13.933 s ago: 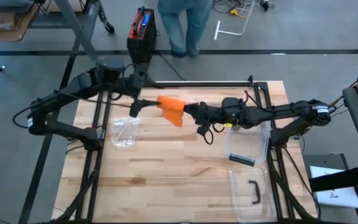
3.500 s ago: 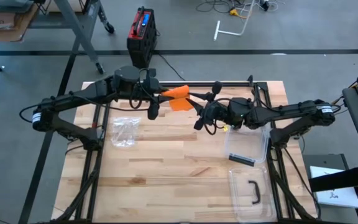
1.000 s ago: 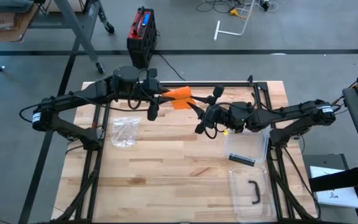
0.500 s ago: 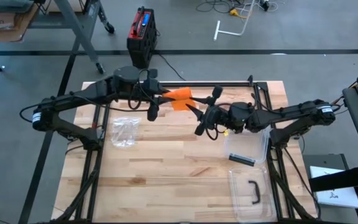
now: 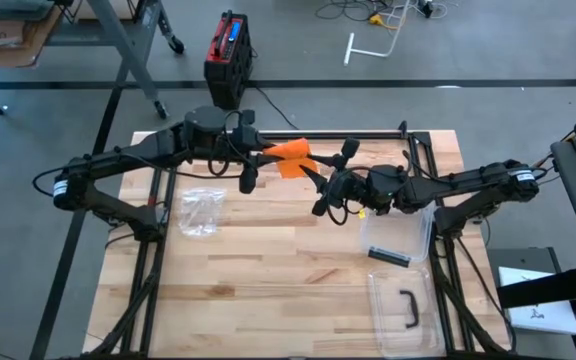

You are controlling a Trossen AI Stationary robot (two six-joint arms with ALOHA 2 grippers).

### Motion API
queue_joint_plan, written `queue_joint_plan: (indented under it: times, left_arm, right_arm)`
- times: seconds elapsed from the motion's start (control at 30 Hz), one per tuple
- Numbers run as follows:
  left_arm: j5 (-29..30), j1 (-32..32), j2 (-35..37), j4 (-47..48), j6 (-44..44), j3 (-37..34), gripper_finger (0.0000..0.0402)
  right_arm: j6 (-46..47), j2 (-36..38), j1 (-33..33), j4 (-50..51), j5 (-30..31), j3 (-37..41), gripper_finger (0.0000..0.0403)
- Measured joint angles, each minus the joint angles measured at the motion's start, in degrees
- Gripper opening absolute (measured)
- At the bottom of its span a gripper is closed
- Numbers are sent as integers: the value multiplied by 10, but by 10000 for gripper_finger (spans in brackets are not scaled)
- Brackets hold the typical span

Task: Roll bandage
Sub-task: Roll the orange bandage

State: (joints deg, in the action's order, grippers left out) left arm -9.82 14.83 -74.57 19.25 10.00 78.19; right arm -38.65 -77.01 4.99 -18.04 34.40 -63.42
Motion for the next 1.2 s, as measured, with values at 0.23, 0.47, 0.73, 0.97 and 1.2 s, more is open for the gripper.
queue_joint_plan:
  times: [0.23, 0.47, 0.73, 0.97, 1.2]
  left_arm:
    - [-18, -3, -1, 2, 13, 0, 74]
    - [-19, -10, -2, 2, 19, 0, 64]
    - [-20, -17, -3, -7, 19, 0, 72]
    - [-20, -20, -8, -33, -23, -1, 64]
    - [16, -20, -27, -63, -74, 0, 74]
  right_arm:
    - [-3, 1, -1, -3, -6, 0, 113]
    - [-3, 1, -12, -3, -29, 0, 72]
    - [-20, 2, -20, -5, -31, 0, 24]
    - [-95, 2, -20, -11, -3, -1, 2]
    - [-179, -2, -21, -53, 74, 0, 1]
